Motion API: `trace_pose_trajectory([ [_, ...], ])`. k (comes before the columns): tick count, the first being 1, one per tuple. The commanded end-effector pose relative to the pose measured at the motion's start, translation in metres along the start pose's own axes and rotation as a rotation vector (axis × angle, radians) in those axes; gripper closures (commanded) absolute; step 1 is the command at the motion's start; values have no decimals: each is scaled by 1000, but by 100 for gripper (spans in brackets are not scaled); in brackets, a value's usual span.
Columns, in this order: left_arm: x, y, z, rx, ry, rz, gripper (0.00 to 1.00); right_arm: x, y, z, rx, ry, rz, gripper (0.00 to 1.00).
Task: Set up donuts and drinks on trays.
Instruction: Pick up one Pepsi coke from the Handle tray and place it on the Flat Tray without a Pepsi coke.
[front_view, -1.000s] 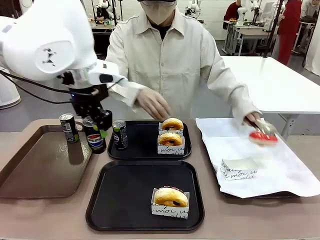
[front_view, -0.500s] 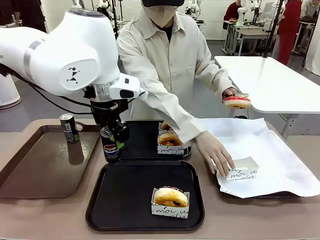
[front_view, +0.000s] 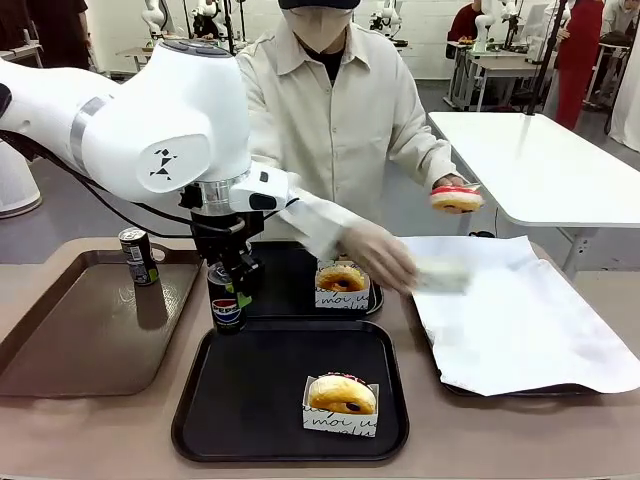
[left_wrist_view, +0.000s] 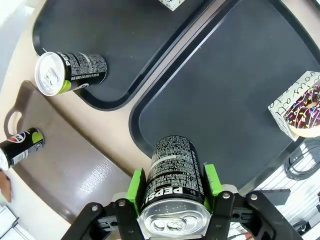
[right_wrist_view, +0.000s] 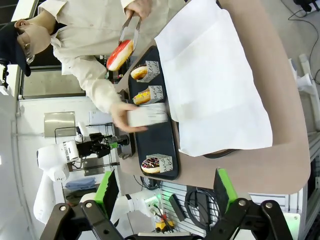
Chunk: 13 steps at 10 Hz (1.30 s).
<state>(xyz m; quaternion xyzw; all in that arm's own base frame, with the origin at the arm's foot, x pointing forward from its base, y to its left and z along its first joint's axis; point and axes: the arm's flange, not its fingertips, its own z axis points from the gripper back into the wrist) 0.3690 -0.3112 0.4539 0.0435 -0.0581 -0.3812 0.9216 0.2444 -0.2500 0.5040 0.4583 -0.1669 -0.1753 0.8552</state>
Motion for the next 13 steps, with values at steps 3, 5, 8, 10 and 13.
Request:
trace_pose_trajectory([
  [3, -67, 16, 7, -68, 66, -71, 42, 1, 0, 0, 26, -8, 18, 0],
  [5, -97, 18, 6, -40, 77, -106, 42, 1, 0, 0, 26, -8, 18, 0],
  [8, -99, 13, -1, -33, 108, -122, 42, 1, 0, 0, 26, -8, 18, 0],
  [10, -93, 13, 3, -58, 66, -101, 42, 1, 0, 0, 26, -8, 18, 0],
  [13, -50, 12, 8, -136, -1, -78, 42, 1, 0, 0, 26, -8, 18, 0],
])
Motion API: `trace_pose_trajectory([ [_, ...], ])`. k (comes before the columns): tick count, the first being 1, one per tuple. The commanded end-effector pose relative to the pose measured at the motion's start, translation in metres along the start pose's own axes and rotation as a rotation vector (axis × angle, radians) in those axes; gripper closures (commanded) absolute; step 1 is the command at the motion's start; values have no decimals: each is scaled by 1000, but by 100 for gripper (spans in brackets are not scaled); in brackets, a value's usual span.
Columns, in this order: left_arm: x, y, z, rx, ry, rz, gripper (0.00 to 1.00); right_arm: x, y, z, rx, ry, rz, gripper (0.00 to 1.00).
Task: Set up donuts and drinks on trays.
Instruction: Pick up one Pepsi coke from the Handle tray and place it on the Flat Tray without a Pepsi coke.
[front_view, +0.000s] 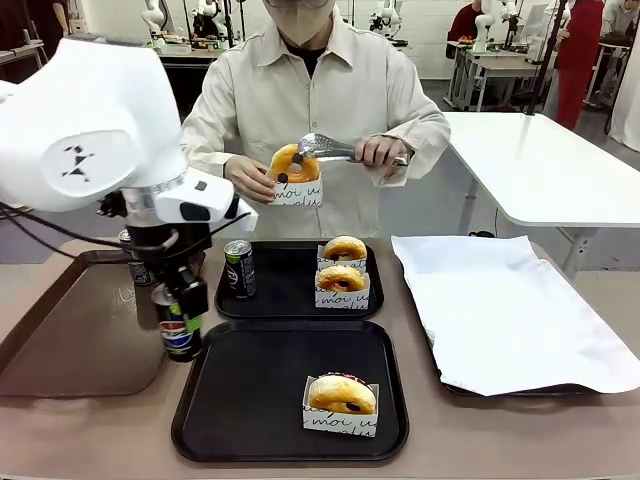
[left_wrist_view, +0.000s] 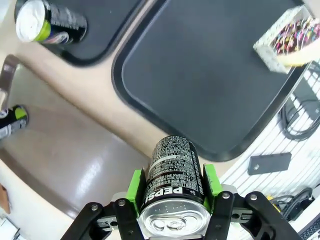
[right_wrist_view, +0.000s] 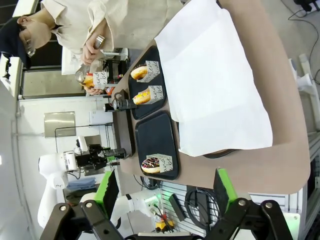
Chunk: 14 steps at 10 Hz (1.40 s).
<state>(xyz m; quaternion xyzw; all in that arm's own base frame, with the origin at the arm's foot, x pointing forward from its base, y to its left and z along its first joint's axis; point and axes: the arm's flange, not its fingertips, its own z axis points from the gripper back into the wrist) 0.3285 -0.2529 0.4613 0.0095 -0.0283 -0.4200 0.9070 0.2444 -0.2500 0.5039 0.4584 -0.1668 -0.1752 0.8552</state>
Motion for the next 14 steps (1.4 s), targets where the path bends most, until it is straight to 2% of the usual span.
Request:
trace_pose_trajectory([
  [1, 33, 1, -4, -67, -44, 14, 42, 1, 0, 0, 26, -9, 18, 0],
  [2, 47, 3, -7, -85, -80, 45, 42, 1, 0, 0, 26, -9, 18, 0],
  [3, 56, 9, -7, -110, -75, 65, 42, 1, 0, 0, 26, -9, 18, 0],
  [4, 47, 8, -4, -112, -58, 47, 42, 1, 0, 0, 26, -9, 18, 0],
  [5, 18, 8, 2, -98, -3, 17, 42, 1, 0, 0, 26, -9, 18, 0],
  [6, -28, 11, 10, -96, 61, -53, 42, 1, 0, 0, 26, -9, 18, 0],
  [7, -83, 24, 22, -89, -10, -26, 42, 1, 0, 0, 26, -9, 18, 0],
  [9, -135, 31, 31, -84, -120, 65, 42, 1, 0, 0, 26, -9, 18, 0],
  [12, -142, 36, 38, -60, -146, 83, 42, 1, 0, 0, 26, -9, 18, 0],
  [14, -123, 36, 40, -60, -129, 62, 42, 1, 0, 0, 26, -9, 18, 0],
])
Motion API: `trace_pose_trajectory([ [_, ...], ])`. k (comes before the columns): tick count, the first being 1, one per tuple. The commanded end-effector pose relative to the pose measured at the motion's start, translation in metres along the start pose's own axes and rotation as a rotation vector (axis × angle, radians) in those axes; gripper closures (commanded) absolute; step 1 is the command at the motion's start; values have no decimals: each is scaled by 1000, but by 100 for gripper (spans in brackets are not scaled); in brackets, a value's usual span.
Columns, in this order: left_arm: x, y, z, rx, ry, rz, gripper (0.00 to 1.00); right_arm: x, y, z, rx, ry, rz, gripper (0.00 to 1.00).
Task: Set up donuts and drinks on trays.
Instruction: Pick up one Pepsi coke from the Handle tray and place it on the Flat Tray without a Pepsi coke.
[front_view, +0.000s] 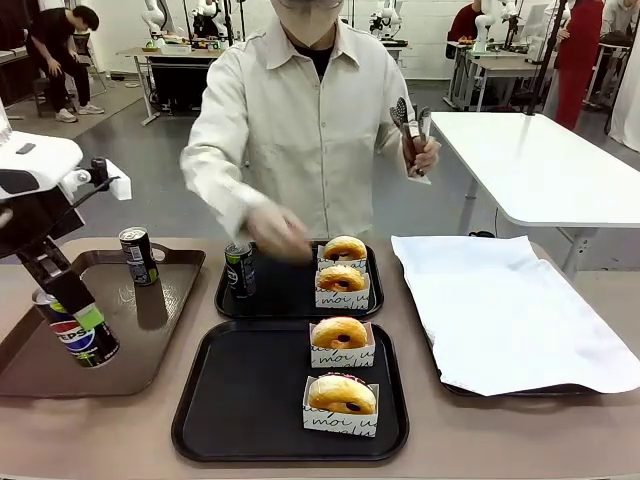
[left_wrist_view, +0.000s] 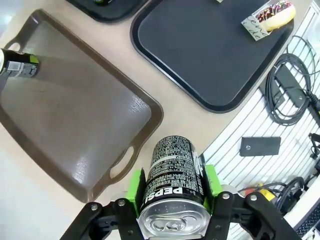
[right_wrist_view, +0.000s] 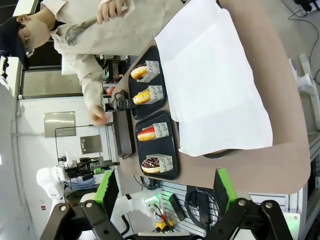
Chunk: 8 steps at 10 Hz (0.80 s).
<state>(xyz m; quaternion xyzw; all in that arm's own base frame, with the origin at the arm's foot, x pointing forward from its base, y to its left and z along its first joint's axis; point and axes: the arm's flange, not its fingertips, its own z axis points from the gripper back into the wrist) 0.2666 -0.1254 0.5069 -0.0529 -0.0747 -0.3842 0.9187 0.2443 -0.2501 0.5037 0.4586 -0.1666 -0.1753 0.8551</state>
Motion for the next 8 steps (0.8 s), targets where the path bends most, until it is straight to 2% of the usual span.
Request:
trace_pose_trajectory([
  [1, 33, -7, -17, 20, 20, -34, 42, 1, 0, 0, 26, -9, 19, 0],
  [3, 93, -12, -31, 35, 22, -37, 42, 1, 0, 0, 26, -9, 19, 0],
  [5, 138, -22, -59, 47, 26, -23, 42, 1, 0, 0, 26, -9, 19, 0],
  [8, 170, -36, -96, 96, 71, -24, 42, 1, 0, 0, 26, -9, 19, 0],
])
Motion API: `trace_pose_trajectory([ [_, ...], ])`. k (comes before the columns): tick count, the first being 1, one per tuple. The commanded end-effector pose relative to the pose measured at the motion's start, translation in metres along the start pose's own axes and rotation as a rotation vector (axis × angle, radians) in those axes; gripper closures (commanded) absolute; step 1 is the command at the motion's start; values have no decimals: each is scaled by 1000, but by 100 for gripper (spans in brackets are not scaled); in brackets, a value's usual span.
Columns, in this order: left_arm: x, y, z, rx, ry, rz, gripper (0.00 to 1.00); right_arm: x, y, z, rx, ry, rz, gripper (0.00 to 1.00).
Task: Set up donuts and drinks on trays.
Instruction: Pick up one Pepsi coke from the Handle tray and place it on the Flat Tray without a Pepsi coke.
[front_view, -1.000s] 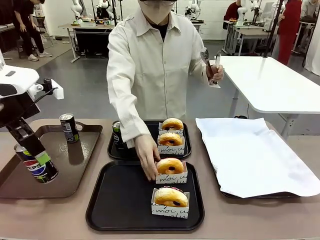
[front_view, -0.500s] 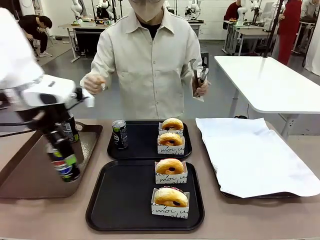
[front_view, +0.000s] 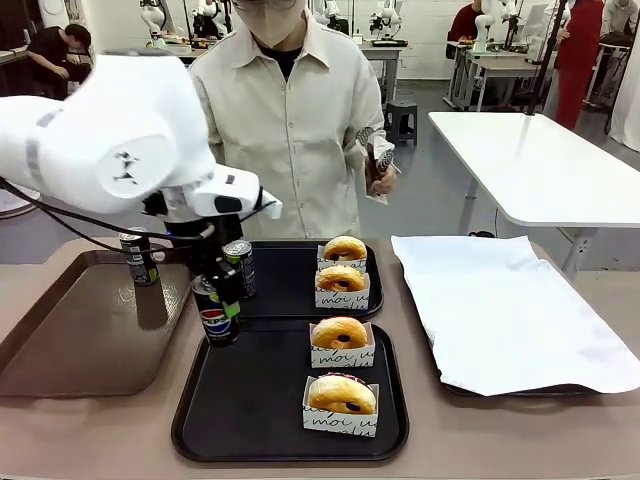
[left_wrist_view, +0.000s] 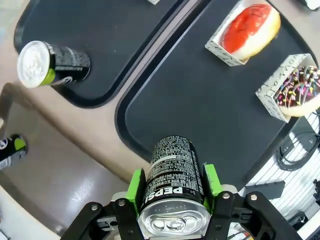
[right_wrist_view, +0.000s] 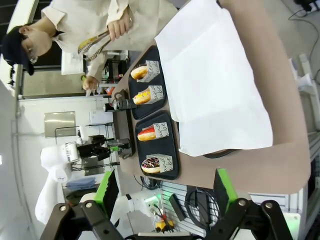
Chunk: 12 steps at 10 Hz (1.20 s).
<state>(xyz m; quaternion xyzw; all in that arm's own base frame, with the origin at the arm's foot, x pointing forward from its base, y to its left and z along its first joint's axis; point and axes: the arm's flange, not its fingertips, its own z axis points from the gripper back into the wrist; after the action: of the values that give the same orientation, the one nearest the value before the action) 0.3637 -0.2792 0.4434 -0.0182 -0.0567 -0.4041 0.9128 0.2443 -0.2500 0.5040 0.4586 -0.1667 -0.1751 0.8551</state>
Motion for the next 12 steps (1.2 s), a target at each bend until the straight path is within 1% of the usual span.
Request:
trace_pose_trajectory([
  [1, 10, -6, -11, 83, -7, 36, 42, 1, 0, 0, 26, -9, 18, 0],
  [5, 10, -14, -48, 139, -36, 52, 42, 1, 0, 0, 26, -9, 18, 0],
  [9, 12, -16, -70, 161, -18, 51, 42, 1, 0, 0, 26, -9, 18, 0],
  [10, 14, -15, -70, 151, -1, 45, 0, 1, 0, 0, 26, -9, 18, 0],
  [12, 12, -15, -67, 138, -3, 47, 0, 1, 0, 0, 26, -9, 18, 0],
])
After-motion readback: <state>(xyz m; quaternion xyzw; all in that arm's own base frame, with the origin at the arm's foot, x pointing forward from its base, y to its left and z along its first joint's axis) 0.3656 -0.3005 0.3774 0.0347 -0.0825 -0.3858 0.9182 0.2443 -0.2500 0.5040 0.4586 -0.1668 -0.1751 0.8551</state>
